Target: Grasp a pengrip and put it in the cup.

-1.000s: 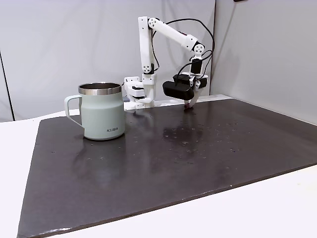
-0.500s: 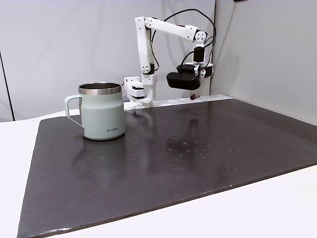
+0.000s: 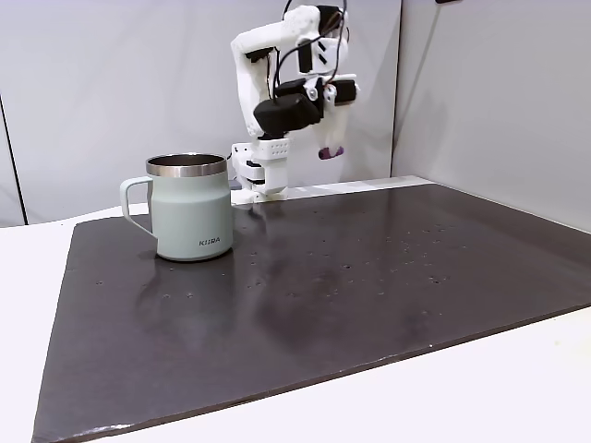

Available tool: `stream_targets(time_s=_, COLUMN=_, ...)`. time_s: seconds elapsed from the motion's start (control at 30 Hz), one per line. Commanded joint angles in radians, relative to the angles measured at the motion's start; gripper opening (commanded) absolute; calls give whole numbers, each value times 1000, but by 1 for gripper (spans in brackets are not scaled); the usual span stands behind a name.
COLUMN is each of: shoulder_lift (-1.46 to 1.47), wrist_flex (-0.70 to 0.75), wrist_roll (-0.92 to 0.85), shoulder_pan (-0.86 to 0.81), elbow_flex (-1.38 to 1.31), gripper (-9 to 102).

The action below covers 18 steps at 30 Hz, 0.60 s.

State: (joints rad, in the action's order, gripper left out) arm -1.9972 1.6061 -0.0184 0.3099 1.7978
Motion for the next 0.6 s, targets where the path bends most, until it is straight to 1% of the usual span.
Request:
stream_targets(time_s=0.0, shoulder_lift=-106, wrist_flex=44, wrist_roll=-143, shoulder_pan=-140, elbow_flex=-83, gripper=0)
stream_targets(time_s=0.23, shoulder_lift=-158, wrist_flex=61, wrist_roll=-410, shoulder_pan=-430, elbow_flex=-147, gripper=0)
stream_targets(time_s=0.4, shoulder_lift=-95, wrist_flex=-18, wrist_roll=-555, shoulder_pan=-624, elbow_flex=-201, gripper=0)
stream_targets(time_s=0.57, shoulder_lift=48, wrist_flex=-89, wrist_roll=-615, shoulder_pan=-736, elbow_flex=-330, gripper=0)
